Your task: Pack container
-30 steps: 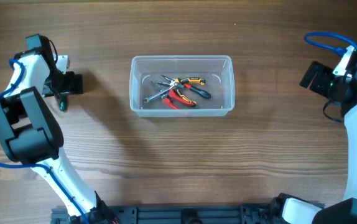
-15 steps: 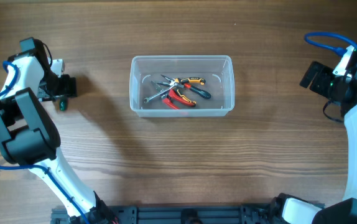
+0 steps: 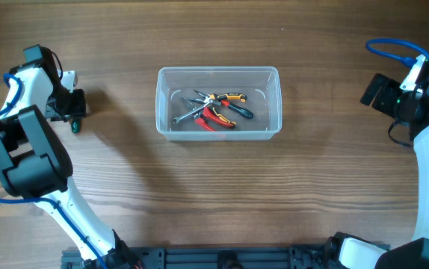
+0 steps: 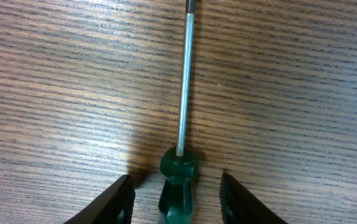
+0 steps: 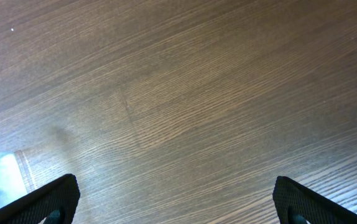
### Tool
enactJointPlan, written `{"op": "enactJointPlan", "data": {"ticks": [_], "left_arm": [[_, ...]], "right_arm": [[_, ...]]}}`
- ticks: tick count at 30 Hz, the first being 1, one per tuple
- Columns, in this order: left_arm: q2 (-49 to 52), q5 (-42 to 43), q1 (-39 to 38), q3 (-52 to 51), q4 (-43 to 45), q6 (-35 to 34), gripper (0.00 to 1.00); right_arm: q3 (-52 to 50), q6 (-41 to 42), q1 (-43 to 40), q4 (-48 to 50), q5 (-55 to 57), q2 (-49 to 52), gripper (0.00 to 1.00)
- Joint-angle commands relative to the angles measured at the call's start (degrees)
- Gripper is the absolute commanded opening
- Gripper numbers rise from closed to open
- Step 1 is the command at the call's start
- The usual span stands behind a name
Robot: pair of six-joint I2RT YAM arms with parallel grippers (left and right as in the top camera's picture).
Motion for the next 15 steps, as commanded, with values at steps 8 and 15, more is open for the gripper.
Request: {"op": "enactJointPlan", "data": {"ticks": [8, 15], "left_arm": [[1.97, -0.81, 0.59, 0.15, 0.24, 0.04, 0.29], [1.97, -0.76, 0.59, 0.15, 0.92, -0.39, 0.18]], "right_arm": [[0.07, 1.07, -0.02, 0.15, 0.98, -0.26, 1.0], [0.07, 1.07, -0.02, 0.13, 0.98, -0.26, 1.0]]}}
